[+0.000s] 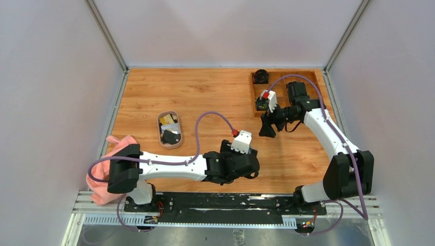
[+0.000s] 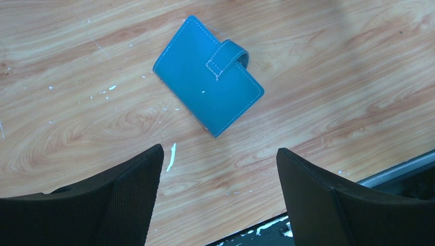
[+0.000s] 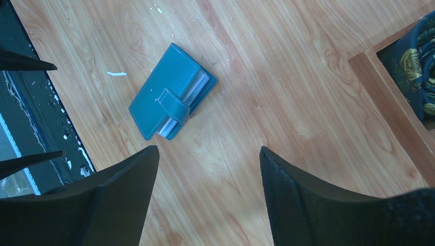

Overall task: Put the credit cards into the card holder
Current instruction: Open the card holder at the center of the board.

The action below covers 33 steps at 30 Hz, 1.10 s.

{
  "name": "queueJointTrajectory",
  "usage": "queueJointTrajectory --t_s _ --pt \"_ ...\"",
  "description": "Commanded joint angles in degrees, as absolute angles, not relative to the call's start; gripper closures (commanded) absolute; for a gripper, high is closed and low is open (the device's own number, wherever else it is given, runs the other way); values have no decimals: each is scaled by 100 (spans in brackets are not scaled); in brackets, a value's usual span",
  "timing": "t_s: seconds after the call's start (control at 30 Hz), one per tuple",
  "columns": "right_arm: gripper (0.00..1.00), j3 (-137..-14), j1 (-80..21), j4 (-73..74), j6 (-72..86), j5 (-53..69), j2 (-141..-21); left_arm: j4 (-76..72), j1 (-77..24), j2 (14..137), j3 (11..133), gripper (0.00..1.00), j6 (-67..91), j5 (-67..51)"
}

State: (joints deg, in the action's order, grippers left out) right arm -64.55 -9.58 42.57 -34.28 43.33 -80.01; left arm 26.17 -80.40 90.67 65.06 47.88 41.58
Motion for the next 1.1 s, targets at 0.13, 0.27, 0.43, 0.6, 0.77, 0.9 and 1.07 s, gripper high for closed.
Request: queueJointTrajectory --t_s 0.13,0.27,0.43,0.6,0.77,0.9,1.07 --pt "24 -6372 -835 4263 -3385 4263 -8052 3278 -8104 9824 7213 14 5326 4615" --pt "24 -6372 -824 4263 -3389 4256 -8042 3349 -8104 10216 7549 14 5343 4747" --pt "24 -6372 -794 4262 -3379 4228 -8038 3629 -8089 10898 8196 13 5278 5272" --pt "24 -6372 -722 4263 -3366 4235 -8008 3691 -7989 11396 8604 15 5166 5493" --pt "24 -6364 -708 4262 -3368 4245 -8007 3693 -7819 11701 8691 20 5172 5529" --pt "24 -6363 -710 4263 -3376 4245 -8007 3697 -7778 11883 8770 23 5117 5528" --pt "24 -6363 -694 4263 -3380 4262 -8007 3692 -7770 11940 8728 29 5147 5584"
